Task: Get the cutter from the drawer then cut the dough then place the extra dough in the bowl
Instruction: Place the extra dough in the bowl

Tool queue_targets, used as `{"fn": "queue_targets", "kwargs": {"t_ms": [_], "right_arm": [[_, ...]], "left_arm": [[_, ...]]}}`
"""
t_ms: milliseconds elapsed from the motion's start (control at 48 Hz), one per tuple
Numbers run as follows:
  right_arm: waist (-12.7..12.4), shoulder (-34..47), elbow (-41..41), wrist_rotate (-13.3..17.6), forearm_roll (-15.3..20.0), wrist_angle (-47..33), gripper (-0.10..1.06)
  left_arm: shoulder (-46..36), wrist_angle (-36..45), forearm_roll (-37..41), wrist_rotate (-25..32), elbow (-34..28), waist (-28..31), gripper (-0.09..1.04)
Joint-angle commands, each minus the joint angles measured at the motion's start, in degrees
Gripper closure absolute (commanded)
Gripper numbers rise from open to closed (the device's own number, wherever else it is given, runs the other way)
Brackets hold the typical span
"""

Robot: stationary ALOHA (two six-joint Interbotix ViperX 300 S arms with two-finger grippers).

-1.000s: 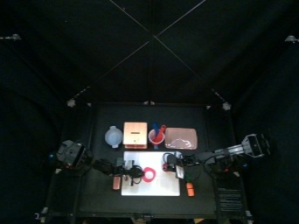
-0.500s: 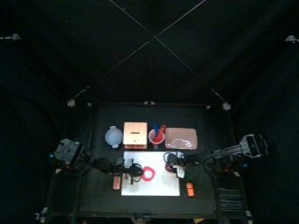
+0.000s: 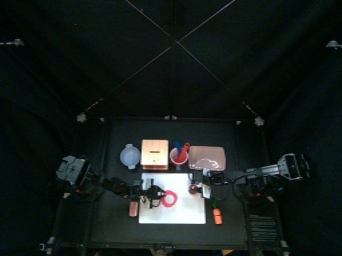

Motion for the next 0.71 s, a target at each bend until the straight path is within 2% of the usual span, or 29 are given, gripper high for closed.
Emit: {"fn": "queue_targets", "kwargs": {"t_ms": [21,333,708], "right_arm": [[-0.4,-1.8,-1.1,-0.1,-0.4,-0.4,0.19],[-0.4,-2.3,-1.1,-0.1,0.0,-1.8,0.19],[-0.7,-1.9,-0.5,0.0,0.1,-2.5,0.19]], "left_arm": [[-1.1,0.4,-0.9,1.3,-1.2,1.6,0.29],[-0.1,11.2,-0.8,4.2,-4.8,4.6,0.09],[4.0,15.6,-0.3,4.7,-8.7,4.9,0.09]]}}
